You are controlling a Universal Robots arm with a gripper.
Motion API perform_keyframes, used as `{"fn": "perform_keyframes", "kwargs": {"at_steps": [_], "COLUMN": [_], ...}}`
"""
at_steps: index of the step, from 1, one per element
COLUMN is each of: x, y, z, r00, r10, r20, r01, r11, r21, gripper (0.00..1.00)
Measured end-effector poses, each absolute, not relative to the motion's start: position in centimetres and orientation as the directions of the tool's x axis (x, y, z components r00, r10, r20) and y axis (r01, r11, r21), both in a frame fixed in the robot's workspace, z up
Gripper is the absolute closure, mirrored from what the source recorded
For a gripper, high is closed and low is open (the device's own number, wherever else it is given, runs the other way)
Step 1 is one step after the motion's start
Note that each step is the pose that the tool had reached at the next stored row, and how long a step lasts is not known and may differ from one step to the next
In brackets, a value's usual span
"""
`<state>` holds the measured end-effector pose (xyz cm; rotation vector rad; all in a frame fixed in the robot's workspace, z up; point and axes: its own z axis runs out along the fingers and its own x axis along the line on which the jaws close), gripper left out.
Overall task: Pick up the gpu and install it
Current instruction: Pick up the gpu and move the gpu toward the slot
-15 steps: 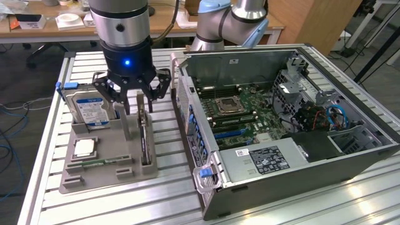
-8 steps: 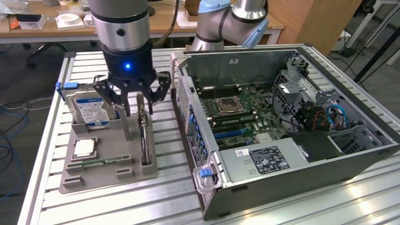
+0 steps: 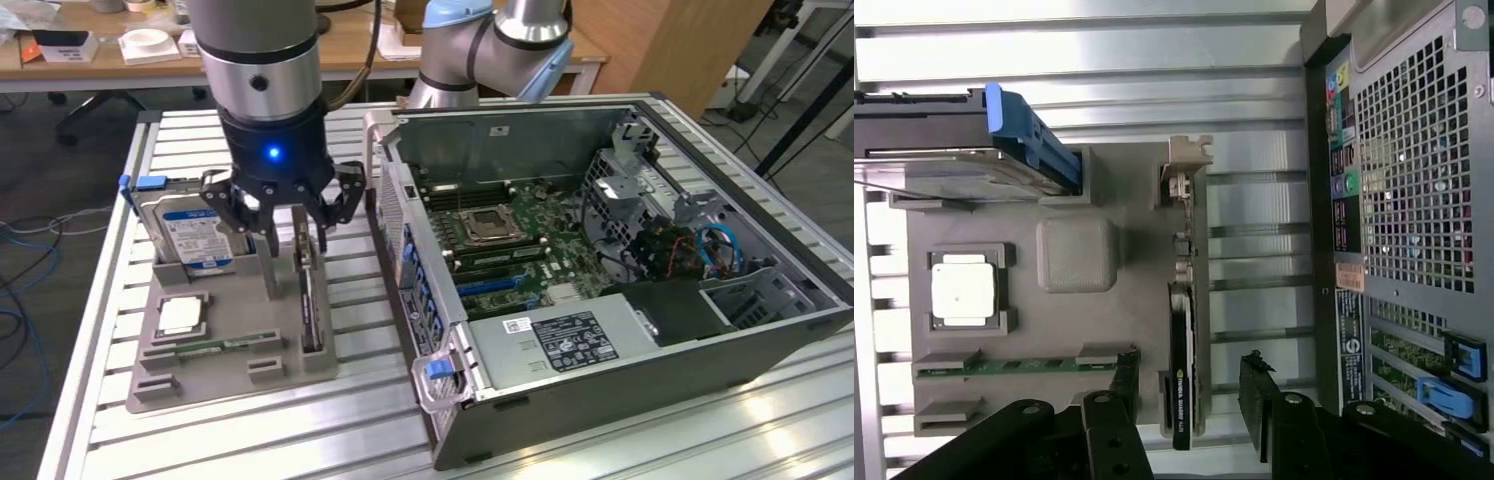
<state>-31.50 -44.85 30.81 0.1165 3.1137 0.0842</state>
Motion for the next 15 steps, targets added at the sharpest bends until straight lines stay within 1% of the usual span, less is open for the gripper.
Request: {"fn": "perform_keyframes", "kwargs": {"at_steps": [8,15], "x": [-31.56,-31.56], "y": [-45.07,-45.07], "z": [30.06,30.01], "r00": [-0.997,-0.997], "r10": [0.075,0.075], "r20": [-0.023,-0.022], "r01": [0.074,0.074], "r11": [0.996,0.996], "r21": [0.055,0.055], "gripper": [0.47,0.47]}}
